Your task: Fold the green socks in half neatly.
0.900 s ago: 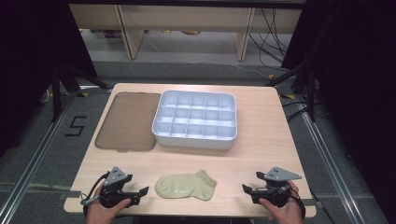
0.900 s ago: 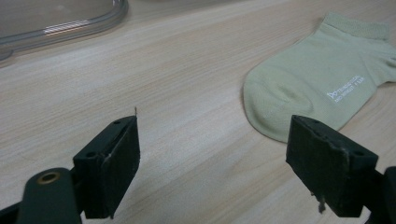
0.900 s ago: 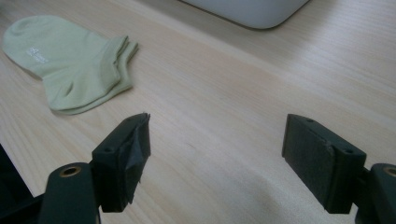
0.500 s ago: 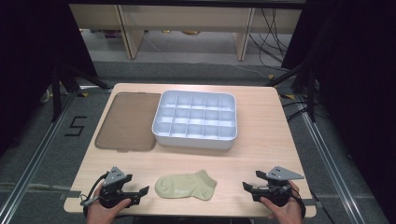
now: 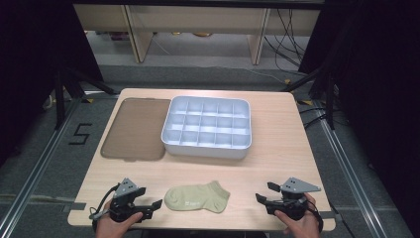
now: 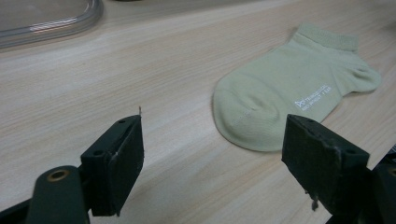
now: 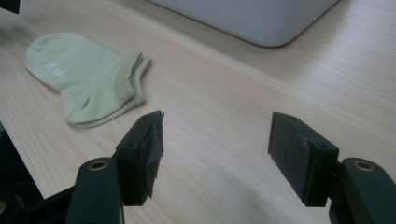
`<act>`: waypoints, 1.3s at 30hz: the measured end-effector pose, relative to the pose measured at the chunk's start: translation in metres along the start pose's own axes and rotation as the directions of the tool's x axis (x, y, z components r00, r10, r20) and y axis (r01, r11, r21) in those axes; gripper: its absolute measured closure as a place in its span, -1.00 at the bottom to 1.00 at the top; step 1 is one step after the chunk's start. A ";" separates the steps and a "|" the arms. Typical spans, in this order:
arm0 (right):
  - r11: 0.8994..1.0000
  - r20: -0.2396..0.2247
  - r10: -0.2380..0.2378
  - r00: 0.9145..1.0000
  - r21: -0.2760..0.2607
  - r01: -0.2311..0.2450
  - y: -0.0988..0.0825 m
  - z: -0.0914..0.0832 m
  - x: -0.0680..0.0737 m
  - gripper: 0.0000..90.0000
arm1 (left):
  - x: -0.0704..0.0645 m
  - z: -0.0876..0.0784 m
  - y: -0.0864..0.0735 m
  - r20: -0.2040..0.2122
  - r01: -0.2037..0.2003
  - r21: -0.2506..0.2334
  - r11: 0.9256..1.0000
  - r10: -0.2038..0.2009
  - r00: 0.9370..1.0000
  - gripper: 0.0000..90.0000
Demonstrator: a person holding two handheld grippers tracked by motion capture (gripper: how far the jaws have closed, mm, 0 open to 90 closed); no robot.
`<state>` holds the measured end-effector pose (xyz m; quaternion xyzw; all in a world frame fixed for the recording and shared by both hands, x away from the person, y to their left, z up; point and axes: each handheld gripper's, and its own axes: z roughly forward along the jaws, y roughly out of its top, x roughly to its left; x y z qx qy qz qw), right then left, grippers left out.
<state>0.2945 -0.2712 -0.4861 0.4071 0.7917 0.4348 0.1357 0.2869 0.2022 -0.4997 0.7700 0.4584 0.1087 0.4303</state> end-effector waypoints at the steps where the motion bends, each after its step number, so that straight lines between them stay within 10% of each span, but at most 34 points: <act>1: 1.000 -0.004 -0.015 1.000 -0.009 0.015 0.000 0.001 -0.001 -0.18 | 0.000 0.000 0.001 0.001 -0.002 0.009 1.000 0.002 1.000 -0.53; 19: 0.999 -0.025 -0.050 0.998 0.007 0.050 0.001 0.004 -0.002 -0.16 | -0.011 0.027 0.017 -0.008 -0.075 0.115 0.991 0.076 0.997 -0.13; 28: 1.000 -0.037 -0.029 0.999 0.009 0.030 0.000 0.004 0.001 -0.19 | -0.019 0.044 0.017 -0.027 -0.133 0.184 0.974 0.140 0.990 0.14; 39: 0.998 -0.067 -0.061 0.996 0.006 0.061 0.004 0.010 0.004 -0.11 | -0.024 0.044 0.015 0.004 -0.107 0.125 0.986 0.107 0.994 0.83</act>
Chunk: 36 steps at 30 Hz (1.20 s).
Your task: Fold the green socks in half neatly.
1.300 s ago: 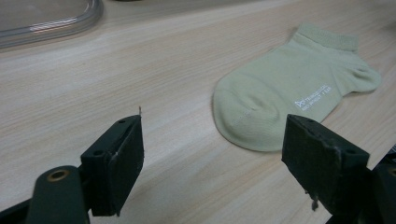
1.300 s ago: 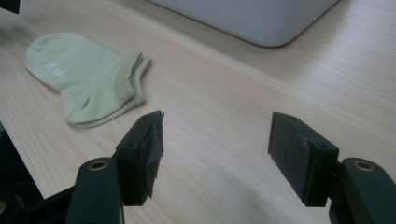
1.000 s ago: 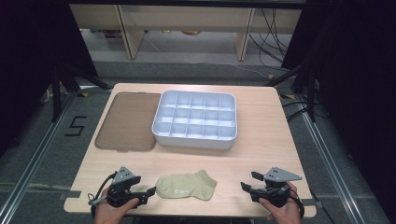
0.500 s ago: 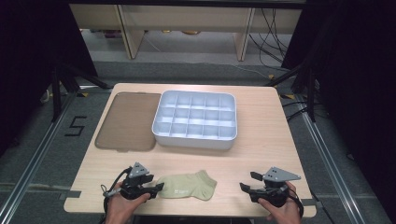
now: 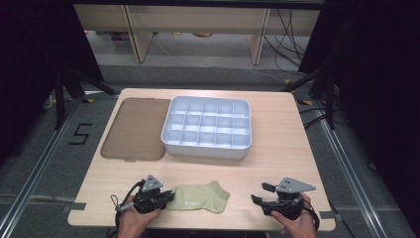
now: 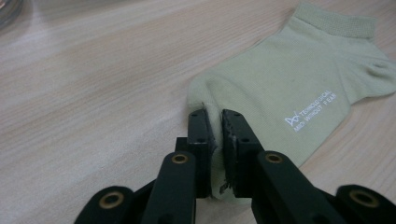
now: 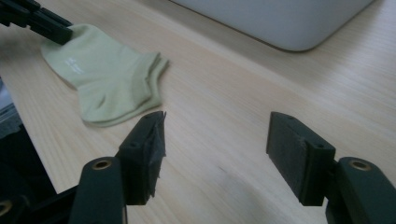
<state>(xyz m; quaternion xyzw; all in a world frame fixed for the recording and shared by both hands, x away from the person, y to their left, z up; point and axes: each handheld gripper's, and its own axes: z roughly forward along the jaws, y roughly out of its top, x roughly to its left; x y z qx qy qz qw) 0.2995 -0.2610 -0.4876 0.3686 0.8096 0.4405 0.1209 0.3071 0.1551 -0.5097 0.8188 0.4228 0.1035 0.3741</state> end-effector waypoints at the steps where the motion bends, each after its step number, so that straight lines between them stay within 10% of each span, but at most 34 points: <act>1: 1.000 -0.013 0.000 1.000 -0.015 0.000 0.001 0.002 0.002 -0.04 | 0.000 -0.001 0.001 -0.001 -0.008 -0.003 1.000 0.008 1.000 0.83; 4: 0.999 -0.011 -0.044 0.999 -0.006 0.044 0.007 0.009 0.007 0.16 | -0.002 -0.002 0.003 0.026 0.041 -0.028 0.999 -0.041 0.999 0.83; 14: 0.995 -0.121 -0.094 0.988 0.011 0.096 0.027 0.034 0.031 0.49 | -0.008 -0.013 0.014 0.066 0.027 -0.064 0.998 -0.023 0.998 0.84; 22: 0.979 -0.220 -0.202 0.954 -0.004 0.206 0.046 0.068 0.051 0.99 | -0.008 -0.020 0.020 0.096 0.014 -0.066 0.998 -0.008 0.995 0.84; 36: 0.963 -0.247 -0.245 0.938 0.048 0.264 0.071 0.130 0.065 1.00 | -0.008 -0.019 0.022 0.102 0.021 -0.064 0.998 -0.014 0.995 0.84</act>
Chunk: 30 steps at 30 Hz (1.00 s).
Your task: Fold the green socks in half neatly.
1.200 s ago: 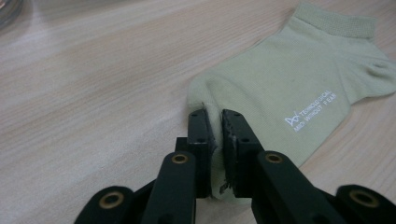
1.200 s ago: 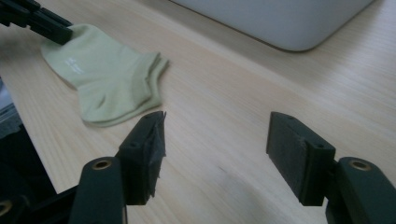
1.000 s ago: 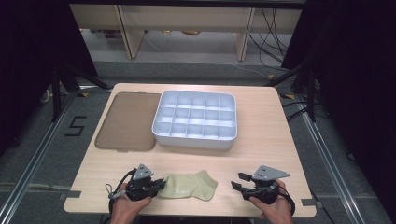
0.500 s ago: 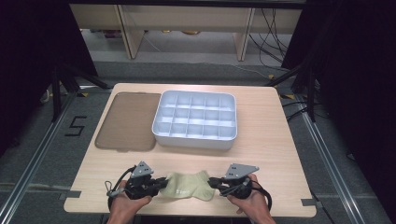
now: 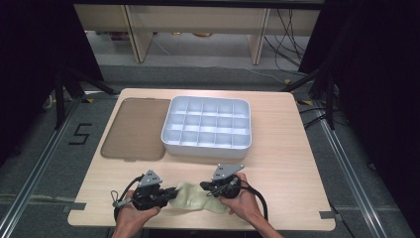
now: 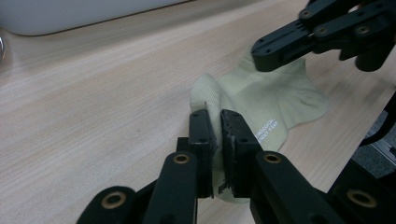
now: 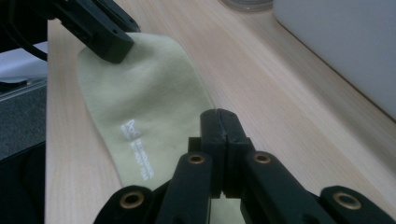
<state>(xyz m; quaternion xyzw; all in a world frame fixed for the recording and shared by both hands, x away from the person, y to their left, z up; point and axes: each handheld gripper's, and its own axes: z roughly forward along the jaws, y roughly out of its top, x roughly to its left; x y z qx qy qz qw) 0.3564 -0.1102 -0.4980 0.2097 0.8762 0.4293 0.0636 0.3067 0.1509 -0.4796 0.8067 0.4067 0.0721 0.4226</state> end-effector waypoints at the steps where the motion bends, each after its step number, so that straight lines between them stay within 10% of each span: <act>1: 1.000 -0.001 0.014 1.000 0.011 -0.014 0.001 0.002 0.000 1.00 | -0.001 0.000 0.001 0.003 0.004 -0.003 1.000 -0.004 1.000 0.84; 20: 0.998 0.002 0.002 1.000 0.056 -0.003 0.008 0.041 -0.004 1.00 | -0.001 -0.005 0.017 -0.016 0.002 -0.082 0.997 -0.004 1.000 0.84; 30: 1.000 -0.046 0.027 0.999 0.016 -0.026 0.008 0.015 0.001 0.98 | 0.003 -0.008 0.014 -0.023 -0.011 -0.055 0.998 0.010 1.000 0.84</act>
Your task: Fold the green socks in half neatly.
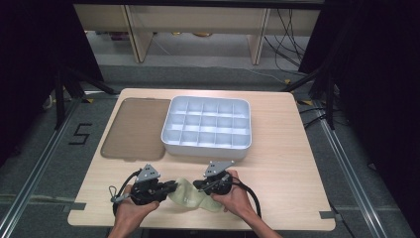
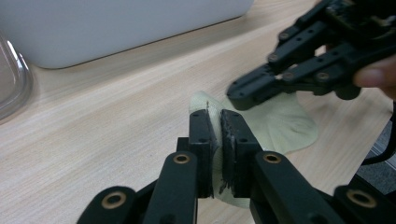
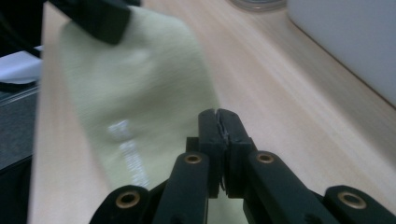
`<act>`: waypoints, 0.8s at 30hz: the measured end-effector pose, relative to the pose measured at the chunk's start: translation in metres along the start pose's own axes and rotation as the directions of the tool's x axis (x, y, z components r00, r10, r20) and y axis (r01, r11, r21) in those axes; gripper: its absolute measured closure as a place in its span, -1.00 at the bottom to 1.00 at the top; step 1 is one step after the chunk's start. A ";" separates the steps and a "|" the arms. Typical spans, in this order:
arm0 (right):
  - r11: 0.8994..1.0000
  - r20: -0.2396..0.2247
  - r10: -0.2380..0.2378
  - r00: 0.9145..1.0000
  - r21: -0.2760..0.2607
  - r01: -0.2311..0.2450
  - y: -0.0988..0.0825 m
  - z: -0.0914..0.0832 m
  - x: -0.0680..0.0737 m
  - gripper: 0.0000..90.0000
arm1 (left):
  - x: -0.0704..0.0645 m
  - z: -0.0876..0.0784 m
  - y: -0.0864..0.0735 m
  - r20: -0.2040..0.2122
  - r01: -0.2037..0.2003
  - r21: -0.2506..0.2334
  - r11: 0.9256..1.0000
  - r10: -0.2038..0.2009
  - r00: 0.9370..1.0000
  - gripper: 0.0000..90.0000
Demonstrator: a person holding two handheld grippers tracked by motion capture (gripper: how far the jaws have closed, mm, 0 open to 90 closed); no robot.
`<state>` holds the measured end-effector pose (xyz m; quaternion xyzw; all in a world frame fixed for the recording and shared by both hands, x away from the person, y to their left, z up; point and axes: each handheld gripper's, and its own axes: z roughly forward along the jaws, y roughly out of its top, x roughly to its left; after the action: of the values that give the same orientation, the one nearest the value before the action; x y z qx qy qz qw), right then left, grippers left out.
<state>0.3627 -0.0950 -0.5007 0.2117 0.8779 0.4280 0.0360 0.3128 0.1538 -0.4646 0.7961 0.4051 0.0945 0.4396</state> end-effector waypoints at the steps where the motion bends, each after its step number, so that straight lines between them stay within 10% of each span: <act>1: 1.000 -0.017 0.012 1.000 0.006 -0.012 -0.002 -0.002 0.003 0.98 | 0.000 0.000 0.001 -0.003 -0.005 -0.002 1.000 0.005 1.000 0.84; 12: 0.997 -0.103 -0.025 0.994 0.067 0.033 -0.016 0.012 0.024 0.98 | -0.004 0.003 0.004 0.003 0.002 -0.002 1.000 -0.002 1.000 0.84; 24: 1.000 0.004 -0.005 1.000 0.014 0.005 -0.019 -0.035 0.002 0.95 | -0.008 0.008 0.008 0.006 -0.020 0.006 1.000 0.020 1.000 0.83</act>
<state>0.3456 -0.1301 -0.4929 0.2106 0.8812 0.4215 0.0372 0.3159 0.1410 -0.4616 0.8018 0.3958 0.0951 0.4375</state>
